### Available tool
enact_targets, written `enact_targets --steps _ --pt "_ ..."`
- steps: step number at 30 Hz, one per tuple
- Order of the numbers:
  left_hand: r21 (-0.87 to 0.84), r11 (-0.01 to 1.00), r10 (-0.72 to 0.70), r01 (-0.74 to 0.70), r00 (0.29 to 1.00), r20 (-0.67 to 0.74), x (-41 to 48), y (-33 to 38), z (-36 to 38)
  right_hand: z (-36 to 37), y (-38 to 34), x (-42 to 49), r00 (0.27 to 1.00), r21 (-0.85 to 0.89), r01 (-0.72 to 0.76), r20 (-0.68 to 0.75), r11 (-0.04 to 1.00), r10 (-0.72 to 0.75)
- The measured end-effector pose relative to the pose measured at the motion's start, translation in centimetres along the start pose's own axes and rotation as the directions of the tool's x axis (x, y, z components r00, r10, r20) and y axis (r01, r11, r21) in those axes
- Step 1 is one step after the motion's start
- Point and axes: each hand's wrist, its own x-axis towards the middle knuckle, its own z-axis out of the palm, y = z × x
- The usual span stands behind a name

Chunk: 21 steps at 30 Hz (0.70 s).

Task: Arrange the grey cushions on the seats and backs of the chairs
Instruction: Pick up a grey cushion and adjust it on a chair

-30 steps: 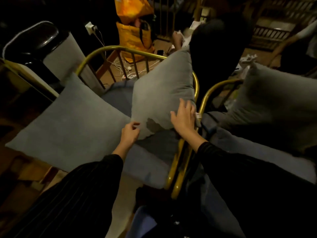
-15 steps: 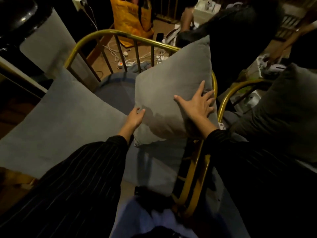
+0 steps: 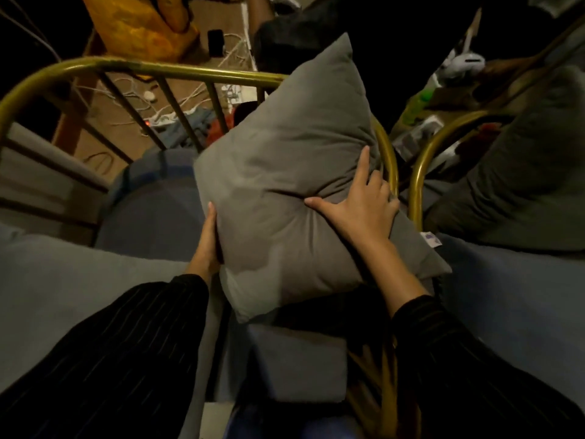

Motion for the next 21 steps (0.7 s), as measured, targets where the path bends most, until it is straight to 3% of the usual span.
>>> enact_targets --steps 3,6,13,21 --pt "-0.144 0.989 0.042 -0.032 0.997 0.067 0.4 -0.1 0.1 -0.1 0.3 -0.6 0.998 0.018 0.03 -0.053 0.999 -0.029" --pt "-0.179 0.983 0.042 -0.026 0.996 0.084 -1.8 -0.1 0.4 -0.9 0.5 -2.2 0.993 0.059 0.063 -0.101 0.996 -0.057" --pt "-0.226 0.971 0.096 -0.077 0.993 0.071 -10.0 -1.3 -0.5 -6.5 3.6 -6.9 0.997 0.224 0.076 -0.043 0.972 -0.068" --pt "-0.11 0.966 0.243 -0.233 0.966 0.088 -21.1 -5.5 3.0 -14.9 16.2 -12.3 0.996 0.478 -0.015 -0.067 0.878 0.054"
